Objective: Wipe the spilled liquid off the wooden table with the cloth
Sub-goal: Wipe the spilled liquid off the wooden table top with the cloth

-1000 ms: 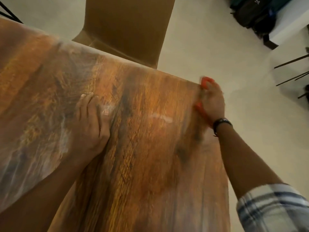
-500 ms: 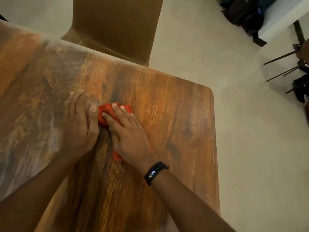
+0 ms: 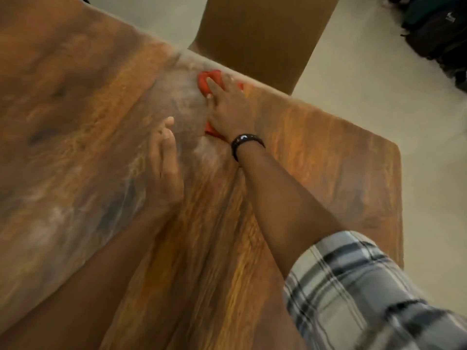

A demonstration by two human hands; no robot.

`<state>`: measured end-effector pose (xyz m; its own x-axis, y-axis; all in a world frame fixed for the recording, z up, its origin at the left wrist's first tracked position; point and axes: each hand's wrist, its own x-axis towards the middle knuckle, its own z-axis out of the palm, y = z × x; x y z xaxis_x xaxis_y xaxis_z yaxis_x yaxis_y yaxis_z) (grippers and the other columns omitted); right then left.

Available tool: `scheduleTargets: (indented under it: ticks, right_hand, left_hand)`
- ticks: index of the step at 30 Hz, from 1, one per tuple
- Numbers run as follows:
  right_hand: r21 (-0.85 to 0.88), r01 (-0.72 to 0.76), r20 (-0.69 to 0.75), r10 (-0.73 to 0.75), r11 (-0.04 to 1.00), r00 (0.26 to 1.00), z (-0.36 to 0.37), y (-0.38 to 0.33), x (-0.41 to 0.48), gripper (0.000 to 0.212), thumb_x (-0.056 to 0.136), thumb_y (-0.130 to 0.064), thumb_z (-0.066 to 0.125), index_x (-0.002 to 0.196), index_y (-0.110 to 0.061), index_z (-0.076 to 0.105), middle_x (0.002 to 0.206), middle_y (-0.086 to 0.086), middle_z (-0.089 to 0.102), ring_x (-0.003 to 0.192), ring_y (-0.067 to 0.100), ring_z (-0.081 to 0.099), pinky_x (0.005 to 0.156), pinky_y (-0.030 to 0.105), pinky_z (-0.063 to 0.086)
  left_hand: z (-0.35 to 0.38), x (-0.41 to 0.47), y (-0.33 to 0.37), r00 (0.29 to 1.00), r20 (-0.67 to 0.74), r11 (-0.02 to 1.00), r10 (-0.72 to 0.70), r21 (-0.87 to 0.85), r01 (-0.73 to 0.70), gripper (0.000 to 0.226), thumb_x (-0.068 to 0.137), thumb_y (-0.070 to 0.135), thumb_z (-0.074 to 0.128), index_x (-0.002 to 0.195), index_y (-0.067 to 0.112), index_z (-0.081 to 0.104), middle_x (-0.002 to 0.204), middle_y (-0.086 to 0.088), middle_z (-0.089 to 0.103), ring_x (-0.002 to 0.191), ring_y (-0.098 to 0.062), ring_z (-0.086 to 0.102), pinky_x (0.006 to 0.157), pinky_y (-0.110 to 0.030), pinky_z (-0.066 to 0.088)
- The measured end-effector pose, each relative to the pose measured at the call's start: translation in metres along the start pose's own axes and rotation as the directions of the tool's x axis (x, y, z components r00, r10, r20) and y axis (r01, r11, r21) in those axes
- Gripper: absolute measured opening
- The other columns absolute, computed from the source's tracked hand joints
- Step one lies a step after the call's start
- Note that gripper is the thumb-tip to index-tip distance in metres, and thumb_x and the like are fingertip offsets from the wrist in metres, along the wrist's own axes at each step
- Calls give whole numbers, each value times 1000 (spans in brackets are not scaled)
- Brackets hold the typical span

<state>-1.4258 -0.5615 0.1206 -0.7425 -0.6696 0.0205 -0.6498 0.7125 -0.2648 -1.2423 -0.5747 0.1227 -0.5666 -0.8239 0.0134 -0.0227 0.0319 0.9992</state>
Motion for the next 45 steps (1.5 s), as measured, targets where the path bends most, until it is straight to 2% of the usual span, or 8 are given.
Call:
scheduleTargets:
  ticks: [8, 11, 14, 23, 28, 33, 39, 45]
  right_hand:
    - [200, 482, 102, -507, 853, 856, 17, -66, -199, 48, 98, -24, 48, 146, -27, 46, 160, 6, 32, 149, 27, 25, 121, 40, 13]
    - [157, 164, 1, -167, 974, 986, -9, 2, -162, 46, 104, -24, 42, 149, -27, 41, 163, 5, 25, 151, 28, 19, 123, 47, 15]
    - [112, -225, -10, 228, 968, 974, -26, 34, -117, 47, 106, -31, 33, 152, -25, 35, 164, 9, 18, 151, 31, 16, 123, 48, 13]
    - [201, 192, 54, -206, 961, 977, 38, -163, -323, 53, 98, -22, 50, 150, -23, 39, 164, 7, 22, 152, 26, 15, 123, 45, 14]
    - [245, -83, 9, 84, 966, 996, 21, -110, -461, 53, 99, -18, 49, 150, -28, 40, 164, 2, 22, 153, 21, 13, 122, 48, 19]
    - [232, -554, -134, 591, 799, 796, -19, 6, -573, 45, 104, -20, 46, 149, -24, 43, 163, 2, 24, 152, 23, 18, 116, 56, 29]
    - [340, -811, -256, 877, 476, 408, -34, 33, -613, 43, 106, -21, 41, 149, -24, 44, 160, 2, 31, 147, 19, 29, 117, 40, 32]
    - [298, -729, -245, 787, 617, 566, 5, -72, -601, 44, 104, -16, 47, 148, -17, 45, 161, 14, 27, 150, 30, 23, 123, 36, 8]
  left_hand:
    - [-95, -58, -2, 995, -24, 982, 101, 166, -95, 44, 108, 24, 31, 138, 0, 51, 140, -6, 54, 129, -5, 50, 112, -20, 37]
    - [-116, -83, -5, 987, 98, 965, 124, 218, -143, 42, 107, 24, 34, 133, 0, 54, 140, -9, 55, 134, -15, 49, 116, -30, 36]
    - [-133, -98, -7, 980, 177, 968, 89, 216, -127, 41, 105, 24, 34, 132, 0, 55, 141, -11, 54, 136, -17, 48, 116, -37, 37]
    - [-179, -156, -1, 966, 240, 973, 99, 179, -144, 49, 108, 33, 31, 137, -1, 50, 143, -14, 52, 137, -22, 48, 117, -46, 36]
    - [-192, -220, -4, 873, 471, 929, 123, 255, -269, 49, 109, 37, 32, 139, 2, 49, 149, -7, 48, 144, -19, 40, 121, -48, 29]
    - [-185, -278, -1, 673, 738, 918, 42, 238, -318, 50, 103, 35, 36, 138, 3, 51, 155, -10, 42, 152, -22, 27, 123, -52, 23]
    - [-200, -294, 1, 545, 838, 868, -10, 278, -412, 60, 100, 41, 34, 142, 0, 50, 157, -12, 40, 153, -21, 22, 127, -47, 13]
    - [-223, -291, 4, 593, 804, 889, -39, 299, -347, 60, 100, 43, 33, 143, 3, 48, 158, -8, 38, 154, -19, 20, 124, -53, 20]
